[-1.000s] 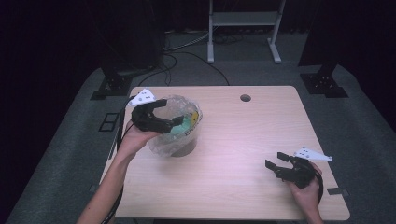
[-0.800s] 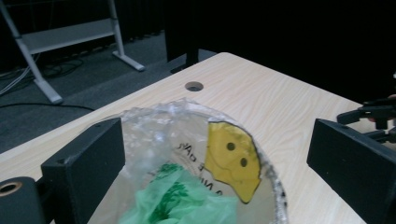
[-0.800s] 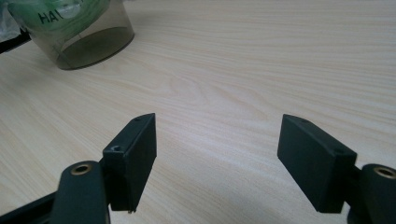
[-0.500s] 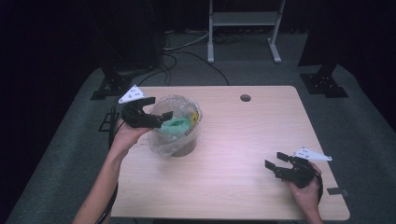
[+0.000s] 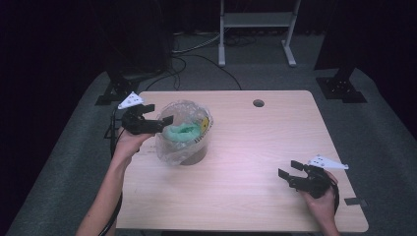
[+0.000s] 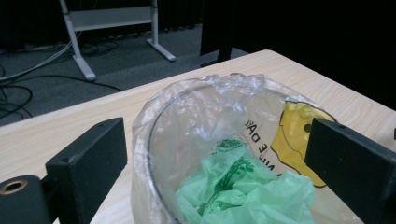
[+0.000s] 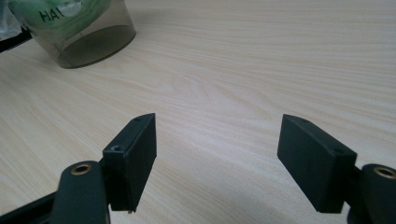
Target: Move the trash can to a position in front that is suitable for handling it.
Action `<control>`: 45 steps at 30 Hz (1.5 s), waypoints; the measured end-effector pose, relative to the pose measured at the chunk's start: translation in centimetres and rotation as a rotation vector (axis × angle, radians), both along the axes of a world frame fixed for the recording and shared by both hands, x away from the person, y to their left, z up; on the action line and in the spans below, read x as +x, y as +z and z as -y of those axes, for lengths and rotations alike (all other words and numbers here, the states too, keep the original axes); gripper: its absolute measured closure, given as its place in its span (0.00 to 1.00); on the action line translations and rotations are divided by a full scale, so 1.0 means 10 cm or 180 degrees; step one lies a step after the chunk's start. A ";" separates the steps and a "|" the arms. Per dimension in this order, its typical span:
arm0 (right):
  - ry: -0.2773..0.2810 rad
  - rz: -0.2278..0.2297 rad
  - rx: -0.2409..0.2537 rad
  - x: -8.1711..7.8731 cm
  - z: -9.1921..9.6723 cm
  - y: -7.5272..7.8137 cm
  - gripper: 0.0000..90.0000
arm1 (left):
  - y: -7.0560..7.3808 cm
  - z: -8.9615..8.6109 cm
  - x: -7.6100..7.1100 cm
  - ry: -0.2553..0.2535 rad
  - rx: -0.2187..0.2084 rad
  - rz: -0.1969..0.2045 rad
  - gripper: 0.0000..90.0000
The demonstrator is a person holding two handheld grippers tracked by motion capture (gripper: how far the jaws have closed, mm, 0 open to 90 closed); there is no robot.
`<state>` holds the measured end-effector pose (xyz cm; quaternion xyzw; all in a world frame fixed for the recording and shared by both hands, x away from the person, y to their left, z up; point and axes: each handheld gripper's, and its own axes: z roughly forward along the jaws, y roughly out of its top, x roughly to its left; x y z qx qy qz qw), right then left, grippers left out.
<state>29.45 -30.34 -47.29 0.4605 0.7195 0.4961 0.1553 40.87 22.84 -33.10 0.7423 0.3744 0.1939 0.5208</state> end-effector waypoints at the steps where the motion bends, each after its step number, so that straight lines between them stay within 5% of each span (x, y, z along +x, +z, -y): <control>1: 0.0001 0.0000 -0.0002 0.00 0.00 0.00 0.31 | -0.01 0.00 0.01 0.0007 -0.0005 -0.0007 0.05; 17: 0.0033 -0.0012 -0.0007 0.01 -0.01 -0.01 0.31 | -0.22 -0.11 0.07 0.0249 0.0018 -0.0161 0.15; 25: 0.0048 -0.0013 -0.0011 0.01 -0.02 -0.01 0.31 | -0.33 -0.18 0.08 0.0359 0.0037 -0.0387 0.35; 28: 0.0050 -0.0013 -0.0012 0.01 -0.02 -0.01 0.31 | -0.34 -0.19 0.08 0.0340 -0.0059 -0.0429 0.45; 34: 0.0051 -0.0007 -0.0010 0.00 -0.02 -0.01 0.31 | -0.27 -0.12 0.05 0.0418 0.0119 -0.0312 0.67; 45: 0.0063 0.0007 -0.0013 0.00 -0.02 -0.01 0.31 | -0.21 -0.05 -0.03 0.0703 0.0183 0.0007 0.89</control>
